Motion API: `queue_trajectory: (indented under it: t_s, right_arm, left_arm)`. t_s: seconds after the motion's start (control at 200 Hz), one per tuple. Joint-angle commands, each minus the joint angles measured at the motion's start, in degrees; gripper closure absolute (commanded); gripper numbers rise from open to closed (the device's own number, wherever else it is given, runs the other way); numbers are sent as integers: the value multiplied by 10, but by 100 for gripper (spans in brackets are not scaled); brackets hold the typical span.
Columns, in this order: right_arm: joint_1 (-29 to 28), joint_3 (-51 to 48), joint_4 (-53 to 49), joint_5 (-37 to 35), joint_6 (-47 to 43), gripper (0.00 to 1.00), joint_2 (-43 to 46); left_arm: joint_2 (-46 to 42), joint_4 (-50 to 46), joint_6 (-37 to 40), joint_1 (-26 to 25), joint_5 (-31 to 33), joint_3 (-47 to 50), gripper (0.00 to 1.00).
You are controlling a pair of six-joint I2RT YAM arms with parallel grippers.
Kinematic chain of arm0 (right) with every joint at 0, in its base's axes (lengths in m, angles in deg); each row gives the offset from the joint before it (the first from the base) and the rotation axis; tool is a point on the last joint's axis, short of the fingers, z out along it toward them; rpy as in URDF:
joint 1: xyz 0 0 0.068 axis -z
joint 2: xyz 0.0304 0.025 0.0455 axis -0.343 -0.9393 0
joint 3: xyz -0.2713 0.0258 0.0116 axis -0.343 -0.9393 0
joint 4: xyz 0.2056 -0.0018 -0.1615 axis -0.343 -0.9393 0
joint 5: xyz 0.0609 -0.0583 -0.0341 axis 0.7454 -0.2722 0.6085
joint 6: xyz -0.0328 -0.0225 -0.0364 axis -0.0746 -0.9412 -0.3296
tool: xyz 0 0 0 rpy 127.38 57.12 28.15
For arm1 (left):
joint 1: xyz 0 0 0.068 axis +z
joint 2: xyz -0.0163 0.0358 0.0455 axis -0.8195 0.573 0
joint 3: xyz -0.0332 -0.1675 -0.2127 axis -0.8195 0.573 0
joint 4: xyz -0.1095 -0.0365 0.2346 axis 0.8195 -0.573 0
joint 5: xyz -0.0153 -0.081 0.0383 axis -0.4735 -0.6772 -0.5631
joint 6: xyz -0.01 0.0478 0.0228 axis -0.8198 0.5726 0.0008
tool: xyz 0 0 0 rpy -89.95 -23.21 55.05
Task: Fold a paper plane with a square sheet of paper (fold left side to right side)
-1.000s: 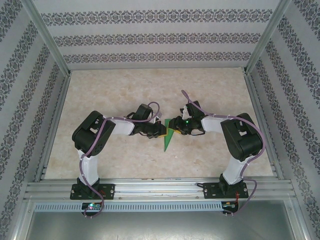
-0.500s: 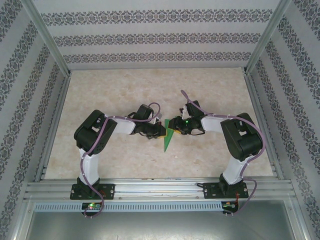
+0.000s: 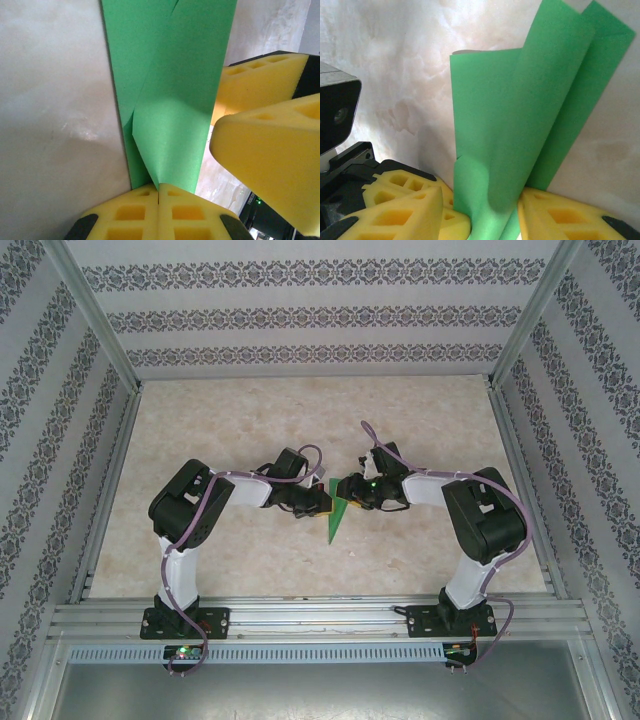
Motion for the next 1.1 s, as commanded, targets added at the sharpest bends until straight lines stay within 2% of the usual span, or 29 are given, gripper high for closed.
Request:
queue_trajectory:
  t_s: [0.0,0.854,1.094]
  right_arm:
    - [-11,-18,16,-12,3,55,1]
    - [2,-39,19,-2,14,60,48]
    - [15,-41,-21,-19,-1,63,86]
  left_arm:
    - [34,-60,28,7,71,5,95]
    - [54,-69,31,5,72,-3,96]
    - [54,-74,34,5,75,-7,96]
